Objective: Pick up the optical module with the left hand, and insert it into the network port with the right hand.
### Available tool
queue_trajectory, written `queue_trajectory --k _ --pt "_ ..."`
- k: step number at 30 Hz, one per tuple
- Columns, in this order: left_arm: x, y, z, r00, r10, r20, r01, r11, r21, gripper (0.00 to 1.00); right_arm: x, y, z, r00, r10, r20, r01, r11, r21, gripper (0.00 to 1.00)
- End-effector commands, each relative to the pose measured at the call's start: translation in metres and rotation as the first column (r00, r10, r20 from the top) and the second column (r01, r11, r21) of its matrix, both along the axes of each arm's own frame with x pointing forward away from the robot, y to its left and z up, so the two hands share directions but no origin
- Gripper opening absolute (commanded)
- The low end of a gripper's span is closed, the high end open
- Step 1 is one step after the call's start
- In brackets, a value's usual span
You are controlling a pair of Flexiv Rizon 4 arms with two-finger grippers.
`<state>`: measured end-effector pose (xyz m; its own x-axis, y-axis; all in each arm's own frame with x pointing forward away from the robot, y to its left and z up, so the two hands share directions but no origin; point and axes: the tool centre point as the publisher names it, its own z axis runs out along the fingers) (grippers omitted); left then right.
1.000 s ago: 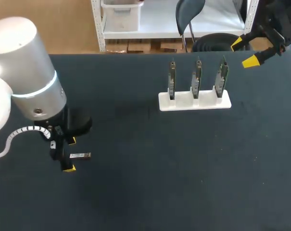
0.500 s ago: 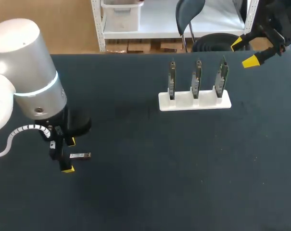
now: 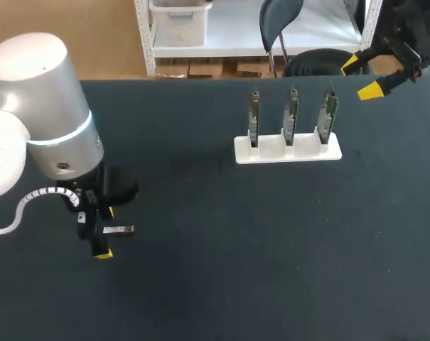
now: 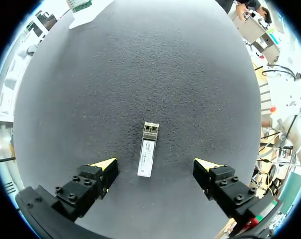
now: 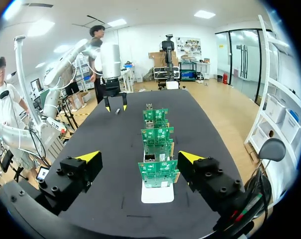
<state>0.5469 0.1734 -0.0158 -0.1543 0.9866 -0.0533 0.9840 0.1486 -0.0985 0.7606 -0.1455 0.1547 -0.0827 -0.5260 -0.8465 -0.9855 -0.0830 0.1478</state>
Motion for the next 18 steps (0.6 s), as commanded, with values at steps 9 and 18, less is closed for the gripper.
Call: queue_trajectory --k 9,18 --pt "0.0014 -0.0003 -0.0058 1.000 -0.003 -0.004 0.003 1.000 0.012 0.00 -0.0012 0.0005 -0.0003 1.000 -0.003 0.003 0.003 1.000 0.000 1.00" --pt "0.0020 -0.0019 -0.0052 1.000 0.008 -0.006 -0.008 1.000 -0.010 0.00 -0.0012 0.0005 -0.0003 1.000 -0.003 0.003 0.003 1.000 0.000 1.00"
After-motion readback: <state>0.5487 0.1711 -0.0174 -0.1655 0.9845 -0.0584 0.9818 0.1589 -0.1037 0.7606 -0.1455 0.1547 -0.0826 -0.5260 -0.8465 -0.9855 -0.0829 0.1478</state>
